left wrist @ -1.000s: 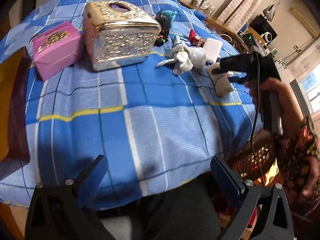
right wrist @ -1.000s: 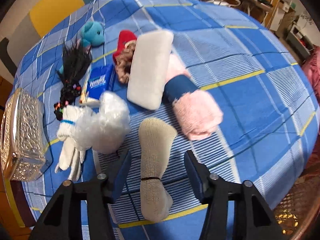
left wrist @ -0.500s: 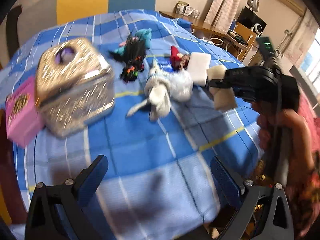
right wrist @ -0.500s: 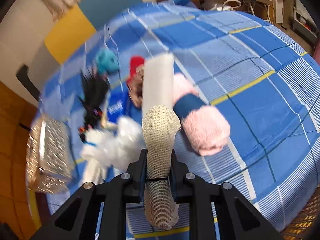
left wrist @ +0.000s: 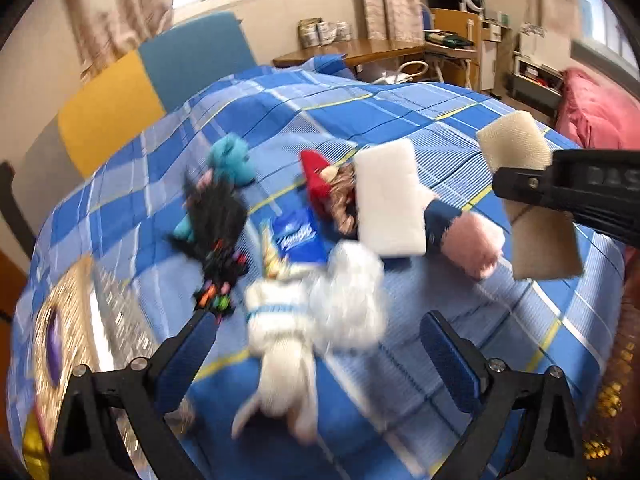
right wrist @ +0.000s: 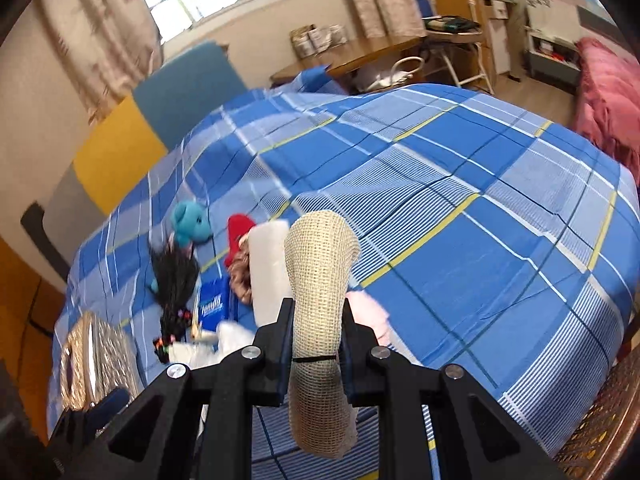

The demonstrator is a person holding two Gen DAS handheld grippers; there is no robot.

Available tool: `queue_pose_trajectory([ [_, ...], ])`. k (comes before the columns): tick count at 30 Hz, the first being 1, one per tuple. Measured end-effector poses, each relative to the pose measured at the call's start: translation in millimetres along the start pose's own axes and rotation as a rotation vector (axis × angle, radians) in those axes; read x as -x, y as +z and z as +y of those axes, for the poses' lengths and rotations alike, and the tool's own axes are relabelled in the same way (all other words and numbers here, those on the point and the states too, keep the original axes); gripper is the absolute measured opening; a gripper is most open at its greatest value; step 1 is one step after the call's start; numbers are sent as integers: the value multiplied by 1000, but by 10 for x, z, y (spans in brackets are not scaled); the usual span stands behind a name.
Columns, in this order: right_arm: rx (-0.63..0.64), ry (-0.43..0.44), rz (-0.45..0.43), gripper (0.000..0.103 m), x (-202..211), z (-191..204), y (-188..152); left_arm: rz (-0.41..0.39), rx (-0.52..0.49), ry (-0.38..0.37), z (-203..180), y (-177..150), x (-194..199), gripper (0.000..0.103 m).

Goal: Organize soft objects
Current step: 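Grasp the beige rolled sock with the right gripper while the left gripper grasps the white plastic bag, then carry the white plastic bag to the gold tray and release it with the left gripper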

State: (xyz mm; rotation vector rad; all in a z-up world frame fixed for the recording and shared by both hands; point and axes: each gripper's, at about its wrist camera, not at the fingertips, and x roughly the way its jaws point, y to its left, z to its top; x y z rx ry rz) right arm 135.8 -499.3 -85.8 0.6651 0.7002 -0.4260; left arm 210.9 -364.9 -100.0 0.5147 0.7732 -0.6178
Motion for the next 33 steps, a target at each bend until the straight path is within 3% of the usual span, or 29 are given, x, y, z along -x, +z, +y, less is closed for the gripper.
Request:
queue_pose_trajectory([
  [8, -55, 0, 11, 19, -25, -98, 63, 16, -86, -36, -150, 75, -364, 79],
  [12, -44, -5, 19, 19, -34, -93, 50, 71, -93, -52, -202, 5, -519, 45],
  [14, -43, -4, 26, 19, -47, -93, 44, 72, -78, -103, -186, -12, -503, 40],
  [22, -2, -4, 30, 19, -67, -9, 18, 60, 42, -242, -79, -196, -220, 37],
  [28, 45, 40, 45, 19, -88, 85, -5, 24, 77, -277, -15, -592, 133, 37],
  [33, 157, 71, 88, 19, -152, 305, -92, 1, 124, -298, 175, -972, 480, 37],
])
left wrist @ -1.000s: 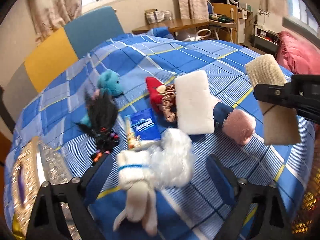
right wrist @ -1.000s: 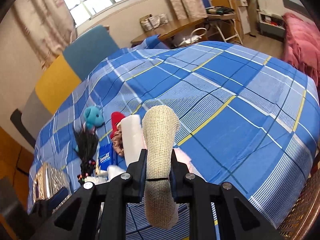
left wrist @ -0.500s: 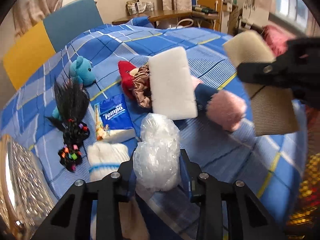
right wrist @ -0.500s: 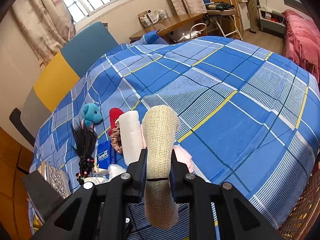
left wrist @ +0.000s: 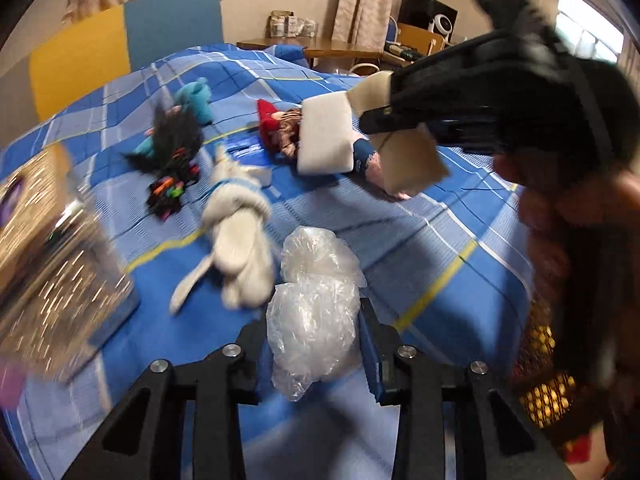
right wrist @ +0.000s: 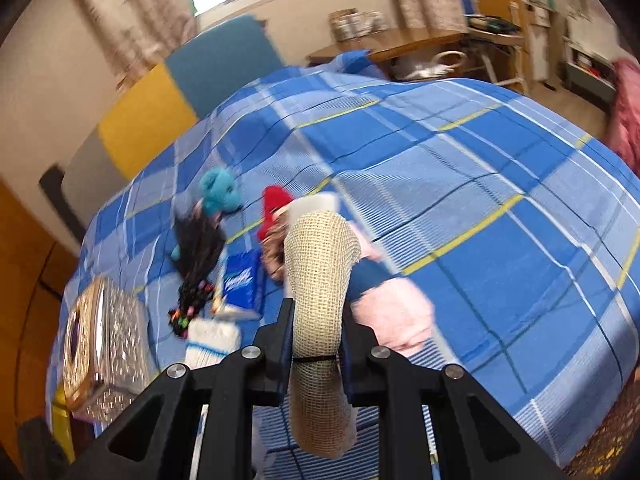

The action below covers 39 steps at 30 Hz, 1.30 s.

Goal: Organize soft objects
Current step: 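Carry the white plastic bag to the gold tray and release it with the left gripper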

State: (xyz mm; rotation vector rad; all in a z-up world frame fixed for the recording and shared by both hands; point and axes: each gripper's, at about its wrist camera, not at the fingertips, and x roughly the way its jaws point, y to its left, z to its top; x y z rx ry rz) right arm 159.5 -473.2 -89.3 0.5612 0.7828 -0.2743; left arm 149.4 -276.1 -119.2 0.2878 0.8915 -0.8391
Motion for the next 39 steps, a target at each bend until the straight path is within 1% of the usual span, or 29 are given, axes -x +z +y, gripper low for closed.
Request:
queue_pose_trajectory([
  [3, 67, 29, 34, 19, -56, 139, -47, -20, 38, 0, 141, -194, 269, 37],
  [6, 101, 38, 53, 19, -88, 213, -95, -31, 106, 11, 384, -390, 529, 37],
  [9, 124, 41, 64, 19, -103, 251, -126, -52, 168, 41, 649, -570, 785, 37],
  [12, 139, 64, 72, 19, -103, 294, -159, -79, 238, 73, 918, -731, 1051, 37],
  [16, 177, 94, 62, 19, -54, 384, -206, -122, 332, 138, 1338, -955, 1458, 37],
  [20, 217, 133, 34, 19, 38, 504, -274, -159, 441, 200, 1840, -1171, 1834, 37],
  [22, 257, 137, 12, 19, 111, 593, -339, -172, 489, 246, 2126, -1297, 2020, 37],
  [25, 291, 143, 8, 19, 221, 753, -465, -183, 560, 308, 2558, -1504, 2258, 37],
  [26, 298, 149, 8, 19, 264, 801, -506, -184, 585, 319, 2718, -1565, 2316, 37],
  [28, 310, 171, 8, 19, 366, 930, -579, -164, 645, 372, 3059, -1708, 2390, 37],
  [30, 324, 216, -2, 19, 475, 1079, -639, -152, 714, 378, 3350, -1826, 2406, 37],
  [33, 338, 293, 20, 19, 600, 1349, -753, -120, 792, 421, 3709, -1985, 2376, 37],
  [35, 362, 350, 51, 19, 653, 1565, -845, -100, 812, 454, 3897, -2067, 2362, 37],
  [36, 382, 368, 63, 19, 671, 1692, -898, -83, 830, 473, 3997, -2127, 2364, 37],
  [39, 478, 420, 95, 19, 731, 2126, -1100, -58, 888, 491, 4250, -2225, 2350, 37],
])
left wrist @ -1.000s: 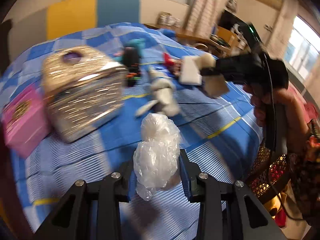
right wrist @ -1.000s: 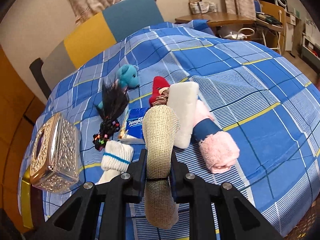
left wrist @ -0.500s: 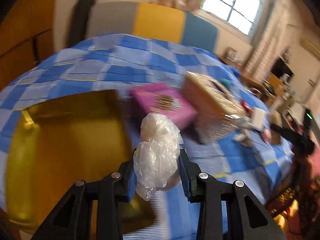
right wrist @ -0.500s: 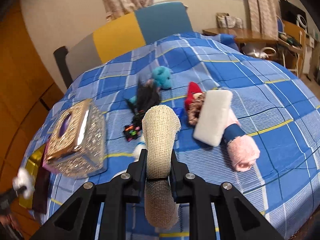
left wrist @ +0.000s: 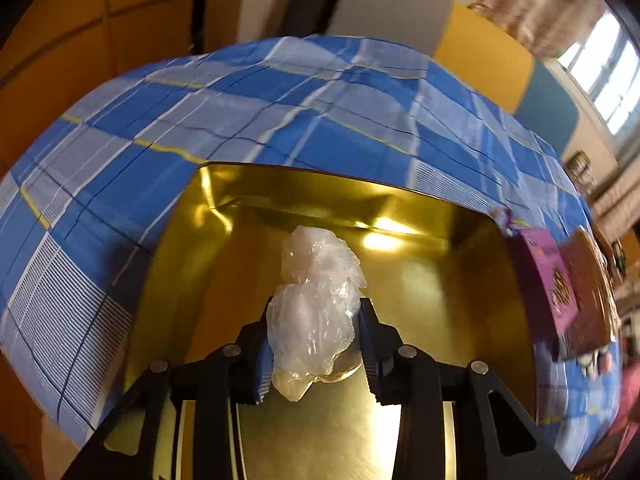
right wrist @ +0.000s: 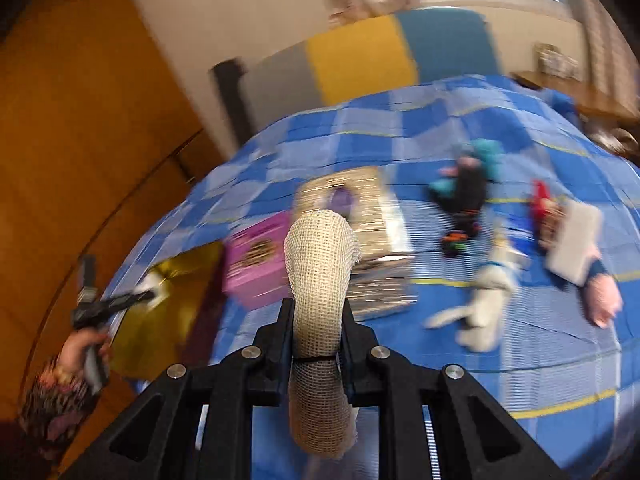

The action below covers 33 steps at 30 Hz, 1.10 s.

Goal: Organize soft objects
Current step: 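Carry the white plastic bag to the gold tray and release it with the left gripper, then lower the beige sock into the gold tray and open the right gripper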

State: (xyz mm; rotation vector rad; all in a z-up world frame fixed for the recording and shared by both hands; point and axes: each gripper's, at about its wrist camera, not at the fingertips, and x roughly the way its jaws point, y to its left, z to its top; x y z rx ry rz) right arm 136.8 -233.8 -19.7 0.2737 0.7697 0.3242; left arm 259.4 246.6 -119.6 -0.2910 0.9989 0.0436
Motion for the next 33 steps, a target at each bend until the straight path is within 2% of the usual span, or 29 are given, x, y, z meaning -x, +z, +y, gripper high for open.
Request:
queue_pose_trajectory([
  [3, 91, 64, 34, 19, -166, 440, -2, 2, 3, 42, 79, 94, -82, 38],
  [5, 156, 90, 59, 19, -305, 728, -22, -6, 24, 51, 129, 131, -90, 43],
  [6, 175, 102, 71, 19, -363, 826, -33, -13, 39, 43, 154, 150, -91, 56],
  [7, 197, 117, 87, 19, -439, 938, -50, -19, 52, 34, 175, 170, -98, 78],
  [9, 226, 130, 111, 19, -559, 1099, -96, -43, 89, 42, 231, 208, -81, 93],
  [13, 251, 163, 159, 19, -796, 1346, -216, -78, 106, 19, 255, 208, 97, 93],
  [17, 262, 185, 199, 19, -987, 1534, -264, -168, 68, 90, 219, 20, 428, 93],
  [20, 268, 188, 223, 19, -1116, 1629, -224, -211, 39, 89, 139, -234, 620, 93],
  [26, 296, 177, 274, 19, -1460, 1839, -138, -243, 19, 93, 39, -628, 814, 93],
  [30, 316, 166, 320, 19, -1720, 2008, -108, -261, 68, 92, 93, -798, 946, 93],
  [33, 334, 161, 362, 19, -1989, 2153, -90, -243, 87, 86, 136, -866, 985, 93],
])
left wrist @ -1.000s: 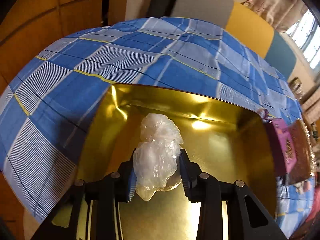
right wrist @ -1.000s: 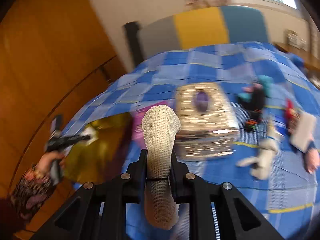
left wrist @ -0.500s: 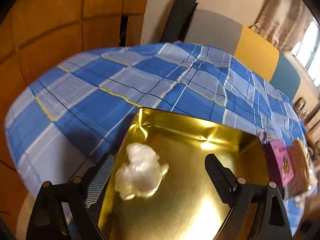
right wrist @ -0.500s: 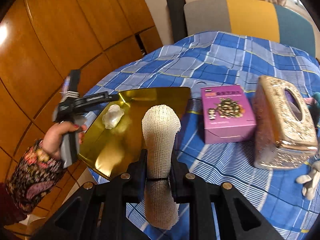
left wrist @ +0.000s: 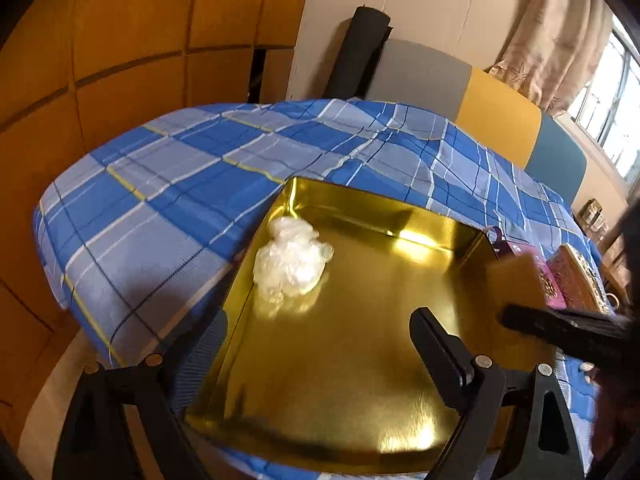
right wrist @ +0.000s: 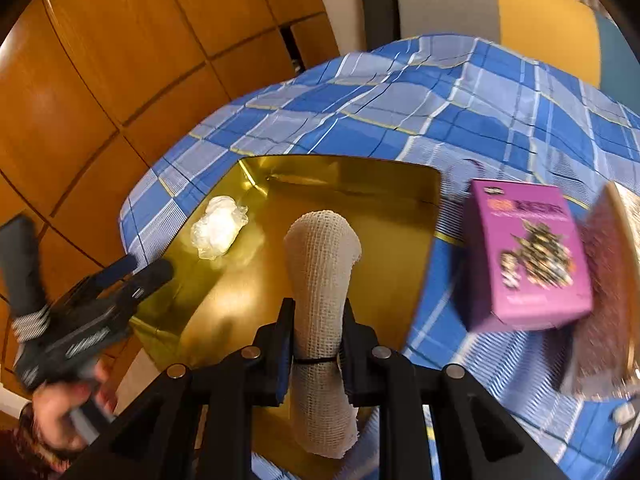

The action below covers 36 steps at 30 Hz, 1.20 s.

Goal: Organize soft objects
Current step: 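Lower the beige sock into the gold tray and open the right gripper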

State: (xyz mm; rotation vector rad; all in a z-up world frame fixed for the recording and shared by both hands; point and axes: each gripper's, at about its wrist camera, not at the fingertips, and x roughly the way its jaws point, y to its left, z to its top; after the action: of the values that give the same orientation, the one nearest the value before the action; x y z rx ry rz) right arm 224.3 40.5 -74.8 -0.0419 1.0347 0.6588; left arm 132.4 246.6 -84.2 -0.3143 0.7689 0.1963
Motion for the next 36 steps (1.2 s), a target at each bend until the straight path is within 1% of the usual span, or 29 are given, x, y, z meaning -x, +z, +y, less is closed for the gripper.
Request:
queue_pose_trajectory([
  [4, 11, 0, 68, 19, -335, 102, 191, -14, -3, 12, 36, -88, 79, 93],
  [7, 17, 1, 100, 19, -577, 205, 372, -18, -1, 9, 55, -129, 111, 93],
  [10, 64, -34, 117, 19, -811, 359, 540, -24, 2, 10, 84, -129, 119, 93],
  [13, 87, -35, 140, 19, -1025, 477, 683, -38, 11, 4, 123, -109, 116, 93],
  [15, 99, -43, 135, 20, -1134, 538, 766, -41, 25, 3, 146, -103, 121, 93],
  [17, 109, -49, 111, 24, -1246, 590, 839, -43, 39, -5, 160, -106, 135, 93],
  [19, 68, -15, 95, 30, -1327, 566, 887, -50, 41, -9, 158, -106, 148, 93],
  [21, 29, 13, 114, 32, -1404, 536, 905, -52, 32, -16, 138, -115, 147, 93],
  [24, 32, 1, 101, 32, -1325, 536, 878, -44, 27, -30, 108, -135, 132, 93],
  [28, 62, -2, 52, 32, -1049, 561, 790, -31, 17, -44, 58, -159, 122, 93],
  [32, 70, -15, 21, 32, -778, 540, 722, -45, 8, -57, 13, -165, 186, 93],
  [36, 81, -22, -63, 32, -323, 533, 628, -60, -3, -81, -55, -176, 233, 93],
])
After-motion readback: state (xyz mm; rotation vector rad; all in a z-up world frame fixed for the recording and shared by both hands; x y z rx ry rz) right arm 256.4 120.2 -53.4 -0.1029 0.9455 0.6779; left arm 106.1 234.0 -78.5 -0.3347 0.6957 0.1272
